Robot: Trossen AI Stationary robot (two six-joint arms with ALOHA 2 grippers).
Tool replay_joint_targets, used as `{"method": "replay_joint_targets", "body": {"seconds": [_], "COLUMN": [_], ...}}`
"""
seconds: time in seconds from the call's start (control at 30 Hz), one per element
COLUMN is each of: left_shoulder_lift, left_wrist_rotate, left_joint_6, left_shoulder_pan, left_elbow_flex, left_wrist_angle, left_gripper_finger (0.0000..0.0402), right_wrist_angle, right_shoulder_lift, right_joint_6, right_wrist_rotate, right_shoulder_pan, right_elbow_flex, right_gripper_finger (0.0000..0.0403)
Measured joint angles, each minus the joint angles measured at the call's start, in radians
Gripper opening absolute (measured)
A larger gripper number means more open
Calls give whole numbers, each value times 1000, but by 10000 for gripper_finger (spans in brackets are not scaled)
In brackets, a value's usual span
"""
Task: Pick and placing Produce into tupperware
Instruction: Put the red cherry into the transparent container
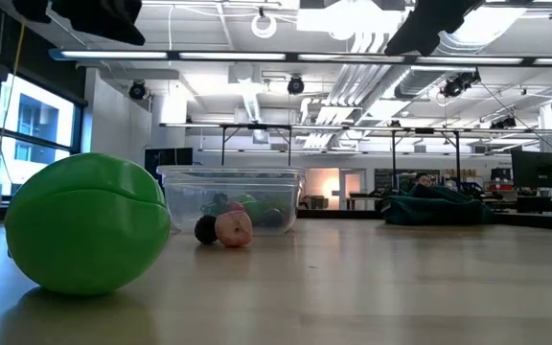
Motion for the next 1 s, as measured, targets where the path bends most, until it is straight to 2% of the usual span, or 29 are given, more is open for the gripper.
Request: {"method": "replay_joint_targets", "body": {"seconds": [0.13,0.4,0.47,0.7,1.0], "left_shoulder_lift": [0,0,0,0,0], "left_wrist_rotate": [-39,-56,-56,-55,-42], "left_joint_6": [100,82,37,-265,-363], "left_shoulder_pan": [0,0,0,0,0], "left_elbow_flex": [0,0,0,0,0], "left_wrist_angle": [0,23,47,92,101], "left_gripper_finger": [19,19,19,19,19], "right_wrist_angle": [0,0,0,-1,0], "right_shoulder_lift": [0,0,0,0,0], "right_joint_6": [0,0,0,0,0], "right_wrist_rotate": [0,0,0,0,0], "right_shoulder_pan": [0,0,0,0,0], "right_elbow_flex": [0,0,0,0,0], "right_gripper_finger": [68,68,68,68,68]}}
